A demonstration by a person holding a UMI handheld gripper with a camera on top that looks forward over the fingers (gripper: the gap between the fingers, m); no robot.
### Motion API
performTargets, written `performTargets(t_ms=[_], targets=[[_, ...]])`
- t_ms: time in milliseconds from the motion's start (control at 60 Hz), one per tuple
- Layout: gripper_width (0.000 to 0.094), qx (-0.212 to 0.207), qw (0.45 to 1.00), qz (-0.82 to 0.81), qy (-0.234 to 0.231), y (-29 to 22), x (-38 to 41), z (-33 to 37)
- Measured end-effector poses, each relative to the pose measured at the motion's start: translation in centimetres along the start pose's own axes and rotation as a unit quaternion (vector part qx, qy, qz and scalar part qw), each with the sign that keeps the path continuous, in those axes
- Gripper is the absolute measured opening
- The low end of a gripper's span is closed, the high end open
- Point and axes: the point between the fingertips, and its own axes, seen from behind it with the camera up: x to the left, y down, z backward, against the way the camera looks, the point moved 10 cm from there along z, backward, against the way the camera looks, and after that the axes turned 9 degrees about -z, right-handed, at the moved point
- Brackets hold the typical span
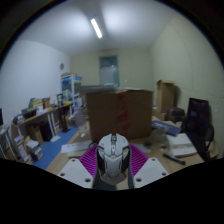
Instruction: Arrange mouse
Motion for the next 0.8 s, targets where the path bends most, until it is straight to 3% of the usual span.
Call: performTargets(t_ms=[200,333,350,400,583,700,800], targets=[[0.0391,0.144,0.989,0.026,-0.003,10.2,6.1,-6.1],[0.0392,0.192,0.981,0.02,0.03,14.1,5.4,-7.6],[0.0445,0.204,0.978,0.022,0.033,14.6,5.3,-7.6],[0.0416,0.198,0.979,0.04,0.029,14.8,5.1,-7.6],[0.0569,0.203,0.978,0.035,0.028,14.7,5.1,-7.8],[0.0885,0.208,0.977,0.041,0.015,14.5,4.4,-7.0],[0.0843,0.203,0.979,0.022,-0.023,14.2,4.8,-4.0]])
